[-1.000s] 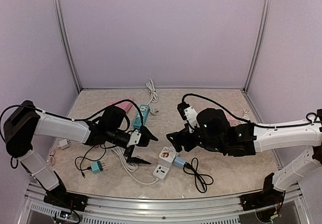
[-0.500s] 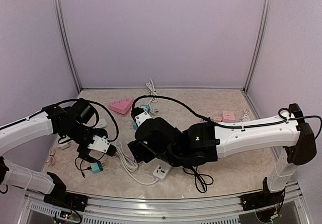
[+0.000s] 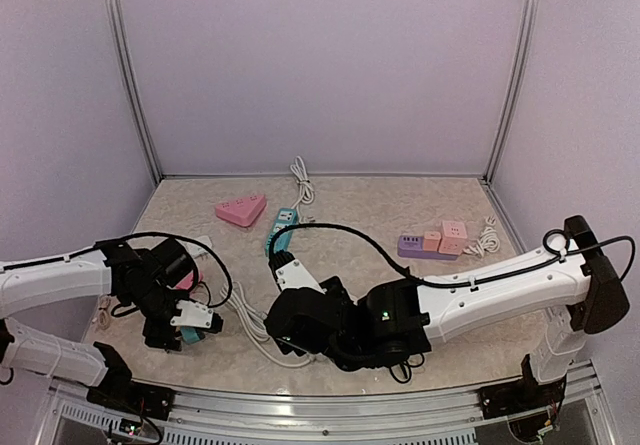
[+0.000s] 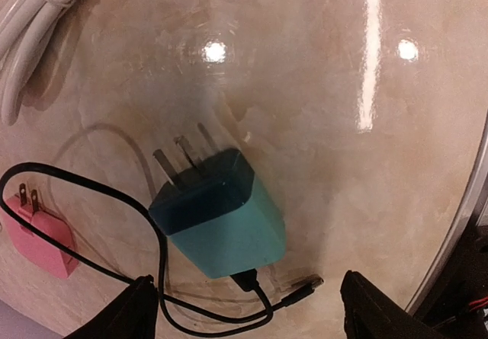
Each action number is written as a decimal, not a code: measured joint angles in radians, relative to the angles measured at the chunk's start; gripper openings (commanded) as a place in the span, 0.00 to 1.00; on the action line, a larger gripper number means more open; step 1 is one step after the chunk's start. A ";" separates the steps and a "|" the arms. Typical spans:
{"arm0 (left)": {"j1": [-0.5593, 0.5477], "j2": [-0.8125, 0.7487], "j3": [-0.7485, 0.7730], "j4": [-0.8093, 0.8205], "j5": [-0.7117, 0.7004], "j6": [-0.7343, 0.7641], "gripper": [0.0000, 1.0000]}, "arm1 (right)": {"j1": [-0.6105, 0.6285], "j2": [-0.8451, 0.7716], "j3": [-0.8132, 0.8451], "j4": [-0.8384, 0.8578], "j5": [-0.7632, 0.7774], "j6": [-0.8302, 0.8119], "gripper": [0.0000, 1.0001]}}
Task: Insert the plug
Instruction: Pick up the plug from the center of the board.
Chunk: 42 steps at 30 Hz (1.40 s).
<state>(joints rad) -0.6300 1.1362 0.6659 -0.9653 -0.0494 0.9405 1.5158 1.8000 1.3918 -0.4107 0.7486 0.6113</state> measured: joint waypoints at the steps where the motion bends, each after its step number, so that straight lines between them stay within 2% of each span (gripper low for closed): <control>1: -0.016 0.002 -0.022 0.018 -0.014 -0.015 0.81 | 0.001 -0.005 -0.012 0.001 0.011 0.012 0.90; 5: -0.066 0.014 -0.075 0.060 -0.039 -0.035 0.81 | 0.003 -0.010 -0.029 0.001 0.044 0.044 0.90; 15: -0.065 0.063 -0.090 0.132 -0.029 -0.011 0.82 | 0.007 -0.010 -0.039 -0.007 0.084 0.094 0.91; 21: -0.076 0.089 -0.089 0.134 -0.031 -0.028 0.77 | 0.007 -0.010 -0.039 -0.010 0.097 0.094 0.92; 25: -0.105 0.116 -0.032 0.114 -0.021 -0.126 0.71 | 0.007 -0.010 -0.047 -0.016 0.107 0.097 0.92; 30: -0.123 0.138 0.055 0.106 0.056 -0.292 0.68 | 0.007 -0.010 -0.049 -0.044 0.124 0.113 0.92; 36: -0.173 0.139 0.009 0.092 0.047 -0.389 0.72 | 0.007 -0.010 -0.077 -0.061 0.137 0.127 0.93; 39: -0.155 0.141 0.013 0.082 0.014 -0.424 0.73 | 0.007 -0.011 -0.094 -0.065 0.143 0.127 0.93; 42: -0.122 0.143 0.014 0.077 -0.002 -0.443 0.78 | 0.007 -0.011 -0.105 -0.065 0.153 0.123 0.94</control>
<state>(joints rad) -0.7525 1.2793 0.6796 -0.8883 -0.0509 0.4973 1.5230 1.7889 1.2865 -0.4759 0.9016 0.7341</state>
